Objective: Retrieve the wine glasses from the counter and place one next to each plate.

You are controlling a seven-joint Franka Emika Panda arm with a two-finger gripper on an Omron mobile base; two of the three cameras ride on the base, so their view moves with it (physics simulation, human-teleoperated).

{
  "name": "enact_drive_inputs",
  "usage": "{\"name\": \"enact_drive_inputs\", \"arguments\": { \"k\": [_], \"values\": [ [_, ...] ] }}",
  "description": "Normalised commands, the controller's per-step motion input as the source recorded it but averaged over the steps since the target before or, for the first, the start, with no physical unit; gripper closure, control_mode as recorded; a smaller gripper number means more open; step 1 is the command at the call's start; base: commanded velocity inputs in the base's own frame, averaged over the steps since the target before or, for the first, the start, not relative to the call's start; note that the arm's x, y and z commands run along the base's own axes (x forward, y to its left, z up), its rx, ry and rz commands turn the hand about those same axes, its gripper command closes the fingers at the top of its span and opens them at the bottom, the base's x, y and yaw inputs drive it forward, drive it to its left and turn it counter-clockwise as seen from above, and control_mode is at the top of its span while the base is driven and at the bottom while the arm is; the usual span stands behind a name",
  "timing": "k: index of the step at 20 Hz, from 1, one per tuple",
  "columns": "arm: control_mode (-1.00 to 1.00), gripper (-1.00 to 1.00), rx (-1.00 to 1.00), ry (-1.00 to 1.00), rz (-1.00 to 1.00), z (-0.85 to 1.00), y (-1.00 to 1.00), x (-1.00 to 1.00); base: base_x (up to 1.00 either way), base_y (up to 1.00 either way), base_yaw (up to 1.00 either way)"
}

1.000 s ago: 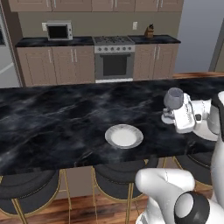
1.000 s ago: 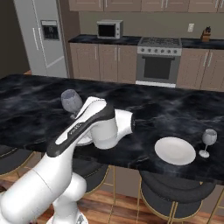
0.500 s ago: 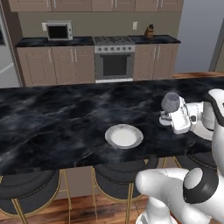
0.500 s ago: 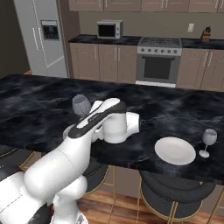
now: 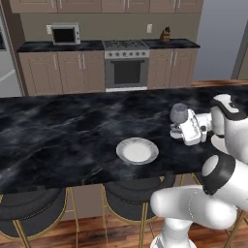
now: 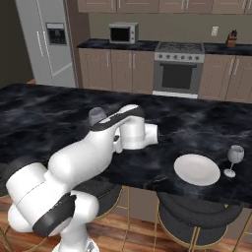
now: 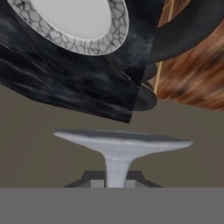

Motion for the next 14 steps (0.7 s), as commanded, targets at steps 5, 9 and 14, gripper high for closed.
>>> {"name": "enact_drive_inputs", "arguments": {
  "k": [5, 9, 14],
  "values": [
    [-1.0, 1.0, -0.01, 0.0, 0.0, -0.25, 0.0, 0.24, 0.0, 0.0, 0.0],
    [-1.0, 1.0, -0.02, 0.0, 0.0, -0.27, 0.0, 0.25, 0.0, 0.0, 0.0],
    [-1.0, 1.0, 0.0, 0.06, 0.0, -0.2, 0.0, 0.24, 0.0, 0.0, 0.0]
  ]
}}
